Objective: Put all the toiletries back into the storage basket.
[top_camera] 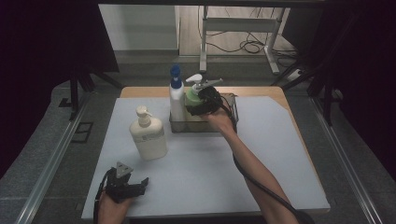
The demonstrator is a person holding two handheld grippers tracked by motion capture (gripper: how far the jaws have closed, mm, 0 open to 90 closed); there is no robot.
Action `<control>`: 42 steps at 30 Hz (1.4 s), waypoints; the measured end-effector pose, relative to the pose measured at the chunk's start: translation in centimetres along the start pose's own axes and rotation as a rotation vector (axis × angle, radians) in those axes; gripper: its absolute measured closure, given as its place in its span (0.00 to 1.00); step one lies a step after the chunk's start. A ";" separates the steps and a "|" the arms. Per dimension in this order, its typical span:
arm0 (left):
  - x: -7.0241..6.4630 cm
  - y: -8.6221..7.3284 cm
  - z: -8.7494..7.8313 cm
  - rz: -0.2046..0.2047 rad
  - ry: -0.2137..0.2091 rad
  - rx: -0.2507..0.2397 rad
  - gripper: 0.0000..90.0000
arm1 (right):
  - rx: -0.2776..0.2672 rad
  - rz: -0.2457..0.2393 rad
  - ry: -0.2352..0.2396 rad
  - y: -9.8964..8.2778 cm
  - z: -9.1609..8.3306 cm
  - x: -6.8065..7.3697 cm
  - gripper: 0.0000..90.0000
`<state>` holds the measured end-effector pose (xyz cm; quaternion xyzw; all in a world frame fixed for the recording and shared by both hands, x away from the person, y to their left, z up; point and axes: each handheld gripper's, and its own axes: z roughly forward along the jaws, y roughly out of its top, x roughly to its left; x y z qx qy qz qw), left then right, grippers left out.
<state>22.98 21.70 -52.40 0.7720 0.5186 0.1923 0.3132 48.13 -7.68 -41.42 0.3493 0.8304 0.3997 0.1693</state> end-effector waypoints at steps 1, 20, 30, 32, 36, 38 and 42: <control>0.0 0.0 0.0 0.000 0.000 0.000 0.14 | 0.000 -0.001 0.001 0.0 0.0 0.1 0.14; 0.0 0.0 0.0 0.001 0.000 0.000 0.14 | -0.019 0.050 0.084 -0.7 1.0 -0.8 0.00; 0.0 0.0 0.0 0.001 0.000 0.000 0.14 | -0.033 0.014 0.059 -1.7 -0.7 -1.4 0.00; 0.0 0.0 0.0 0.002 0.000 0.000 0.14 | -0.039 0.009 0.066 -2.0 -1.2 -1.6 0.01; 0.0 0.0 0.0 0.002 0.000 -0.001 0.14 | -0.031 -0.008 0.103 -2.7 -2.4 -2.1 0.17; 0.0 0.0 0.0 0.002 0.000 -0.002 0.14 | -0.023 -0.013 0.098 -3.0 -2.8 -2.3 0.22; 0.0 0.0 0.0 0.001 0.000 -0.002 0.14 | -0.008 -0.030 0.102 -3.9 -3.6 -2.7 0.39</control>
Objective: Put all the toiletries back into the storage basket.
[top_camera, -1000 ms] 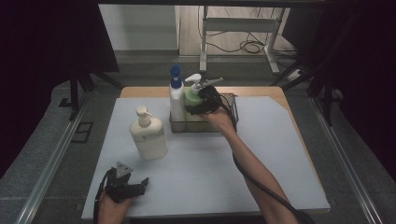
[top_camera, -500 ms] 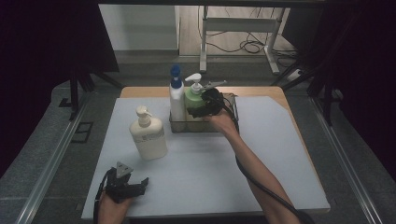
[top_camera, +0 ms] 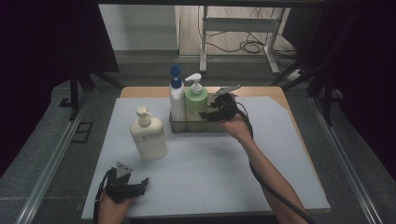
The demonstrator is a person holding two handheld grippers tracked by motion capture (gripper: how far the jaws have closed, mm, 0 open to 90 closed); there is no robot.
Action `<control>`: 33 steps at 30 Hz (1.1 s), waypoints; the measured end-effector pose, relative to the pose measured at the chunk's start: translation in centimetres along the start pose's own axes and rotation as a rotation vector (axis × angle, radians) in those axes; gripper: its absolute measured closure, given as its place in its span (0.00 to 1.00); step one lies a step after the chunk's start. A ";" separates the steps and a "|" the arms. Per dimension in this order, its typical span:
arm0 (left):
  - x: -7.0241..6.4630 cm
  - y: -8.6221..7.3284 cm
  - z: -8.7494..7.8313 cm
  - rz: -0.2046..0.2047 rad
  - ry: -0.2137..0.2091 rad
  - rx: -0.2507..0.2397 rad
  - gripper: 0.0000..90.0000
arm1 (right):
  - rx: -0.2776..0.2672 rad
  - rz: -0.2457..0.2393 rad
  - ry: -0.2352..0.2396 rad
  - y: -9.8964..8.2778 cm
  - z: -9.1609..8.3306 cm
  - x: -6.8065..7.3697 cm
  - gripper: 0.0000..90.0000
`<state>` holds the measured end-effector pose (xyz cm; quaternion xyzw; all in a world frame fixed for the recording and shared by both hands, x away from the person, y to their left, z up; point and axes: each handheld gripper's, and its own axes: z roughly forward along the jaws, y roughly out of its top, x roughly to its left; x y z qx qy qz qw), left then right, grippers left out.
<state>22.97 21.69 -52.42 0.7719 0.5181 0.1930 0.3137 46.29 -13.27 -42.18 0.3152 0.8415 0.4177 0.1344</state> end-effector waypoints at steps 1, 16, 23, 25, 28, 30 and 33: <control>0.0 0.0 0.0 0.000 0.000 0.000 0.14 | -0.001 -0.001 0.002 -0.3 -0.2 -0.2 0.46; 0.0 0.0 0.0 0.000 0.000 0.002 0.14 | 0.076 0.070 -0.100 -1.4 1.9 -1.2 0.97; 0.0 0.0 0.0 0.000 -0.001 0.003 0.14 | 0.104 0.091 -0.123 -1.3 3.4 -1.3 0.99; 0.0 0.0 0.0 0.000 -0.001 0.003 0.14 | 0.102 0.099 -0.113 -1.4 3.5 -1.5 0.99; 0.0 0.0 0.0 0.000 0.000 0.003 0.14 | 0.098 0.117 -0.097 -1.6 3.5 -1.7 0.99; 0.0 0.0 0.0 -0.001 0.000 0.004 0.14 | 0.094 0.125 -0.088 -1.6 3.5 -1.7 0.99; 0.0 0.0 0.0 -0.001 0.000 0.004 0.14 | 0.095 0.127 -0.089 -1.5 3.5 -1.6 0.99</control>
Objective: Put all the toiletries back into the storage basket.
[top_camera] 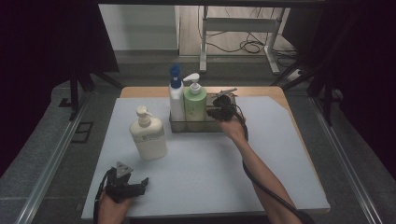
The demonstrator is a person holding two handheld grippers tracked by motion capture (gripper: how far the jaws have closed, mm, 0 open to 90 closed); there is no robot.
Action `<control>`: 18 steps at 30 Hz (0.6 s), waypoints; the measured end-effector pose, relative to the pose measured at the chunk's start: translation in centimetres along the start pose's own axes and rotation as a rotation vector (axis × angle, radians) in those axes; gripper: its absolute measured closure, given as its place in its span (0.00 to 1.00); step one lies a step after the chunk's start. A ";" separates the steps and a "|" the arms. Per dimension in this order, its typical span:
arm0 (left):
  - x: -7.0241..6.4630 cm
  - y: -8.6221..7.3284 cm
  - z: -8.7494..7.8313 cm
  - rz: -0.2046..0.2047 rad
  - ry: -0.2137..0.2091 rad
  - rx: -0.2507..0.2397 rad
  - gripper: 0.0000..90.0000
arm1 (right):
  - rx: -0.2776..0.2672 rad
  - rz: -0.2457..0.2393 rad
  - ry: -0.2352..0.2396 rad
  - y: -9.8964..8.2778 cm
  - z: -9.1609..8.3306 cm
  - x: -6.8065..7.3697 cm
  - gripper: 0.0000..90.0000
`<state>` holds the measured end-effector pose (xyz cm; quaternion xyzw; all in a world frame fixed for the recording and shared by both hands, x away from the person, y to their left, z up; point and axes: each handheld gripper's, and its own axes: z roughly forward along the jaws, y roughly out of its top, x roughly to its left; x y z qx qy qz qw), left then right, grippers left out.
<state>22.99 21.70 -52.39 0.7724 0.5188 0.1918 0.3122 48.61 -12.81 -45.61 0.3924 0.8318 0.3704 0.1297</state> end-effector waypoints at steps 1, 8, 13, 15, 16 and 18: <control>0.0 0.0 0.0 0.000 0.000 0.000 0.14 | -0.002 0.003 0.002 0.0 0.0 -0.1 0.99; 0.0 0.0 0.0 0.000 0.000 0.000 0.14 | -0.002 0.019 0.004 -0.2 0.0 -0.2 0.95; 0.0 0.0 0.0 0.000 0.000 -0.001 0.14 | -0.012 0.006 0.002 -0.4 -0.4 -0.3 0.88; 0.0 0.0 0.0 0.000 0.000 -0.001 0.14 | -0.019 0.002 0.008 -0.6 -0.8 -0.3 0.85; 0.0 0.0 0.0 0.001 0.000 -0.001 0.14 | -0.024 0.000 0.009 -0.6 -1.0 -0.3 0.85; 0.0 0.0 0.0 0.001 0.000 -0.001 0.14 | -0.030 -0.013 0.009 -0.8 -1.6 -0.2 0.83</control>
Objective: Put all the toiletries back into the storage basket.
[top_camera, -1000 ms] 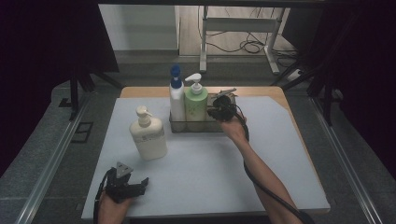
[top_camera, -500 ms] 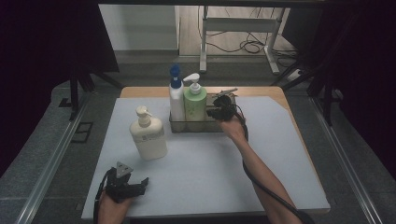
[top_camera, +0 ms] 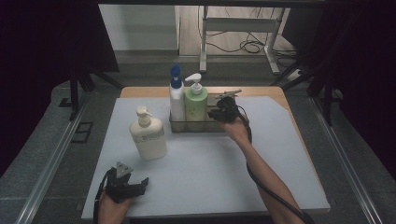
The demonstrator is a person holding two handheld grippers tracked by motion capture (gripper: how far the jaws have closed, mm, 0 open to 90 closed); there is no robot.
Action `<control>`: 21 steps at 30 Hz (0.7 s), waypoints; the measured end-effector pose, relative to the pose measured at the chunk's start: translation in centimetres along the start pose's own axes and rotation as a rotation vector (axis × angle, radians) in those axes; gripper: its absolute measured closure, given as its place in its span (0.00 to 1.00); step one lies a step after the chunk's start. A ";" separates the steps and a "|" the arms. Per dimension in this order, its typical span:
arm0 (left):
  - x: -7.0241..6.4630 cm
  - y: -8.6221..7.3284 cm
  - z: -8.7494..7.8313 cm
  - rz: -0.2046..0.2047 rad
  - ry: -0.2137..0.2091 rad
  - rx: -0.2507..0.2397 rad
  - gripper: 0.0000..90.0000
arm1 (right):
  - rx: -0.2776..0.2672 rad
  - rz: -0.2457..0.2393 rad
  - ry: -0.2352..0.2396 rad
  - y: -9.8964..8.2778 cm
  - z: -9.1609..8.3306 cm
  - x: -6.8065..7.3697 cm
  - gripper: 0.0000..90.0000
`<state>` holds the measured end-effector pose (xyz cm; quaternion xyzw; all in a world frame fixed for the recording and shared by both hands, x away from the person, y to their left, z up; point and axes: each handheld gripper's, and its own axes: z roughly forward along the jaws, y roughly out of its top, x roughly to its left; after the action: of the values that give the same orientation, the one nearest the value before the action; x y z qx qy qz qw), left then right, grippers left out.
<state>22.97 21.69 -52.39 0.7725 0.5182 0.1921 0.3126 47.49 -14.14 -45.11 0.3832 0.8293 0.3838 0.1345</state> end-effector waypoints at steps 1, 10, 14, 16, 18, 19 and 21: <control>0.0 0.0 0.0 0.000 0.000 0.000 0.14 | -0.004 -0.004 0.001 -0.1 -0.3 0.0 0.83; 0.0 0.0 0.0 -0.001 -0.001 -0.002 0.14 | -0.039 -0.028 0.028 -0.7 -3.6 0.0 0.63; 0.0 0.0 0.0 -0.001 -0.001 -0.001 0.14 | -0.041 -0.052 0.039 -1.2 -5.1 0.3 0.54; 0.0 0.0 0.0 -0.002 -0.001 -0.001 0.14 | -0.048 -0.059 0.040 -1.5 -5.9 0.6 0.50; 0.0 0.0 0.0 -0.001 -0.001 -0.001 0.14 | -0.058 -0.066 0.043 -1.9 -6.6 0.9 0.48; 0.0 0.0 0.0 -0.001 0.000 0.000 0.14 | -0.062 -0.071 0.043 -2.2 -7.0 1.1 0.47; 0.0 0.0 0.0 -0.002 0.000 -0.001 0.14 | -0.067 -0.083 0.041 -2.7 -7.7 1.4 0.45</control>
<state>22.97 21.67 -52.40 0.7719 0.5187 0.1920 0.3134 41.19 -18.31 -41.86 0.3358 0.8339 0.4129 0.1462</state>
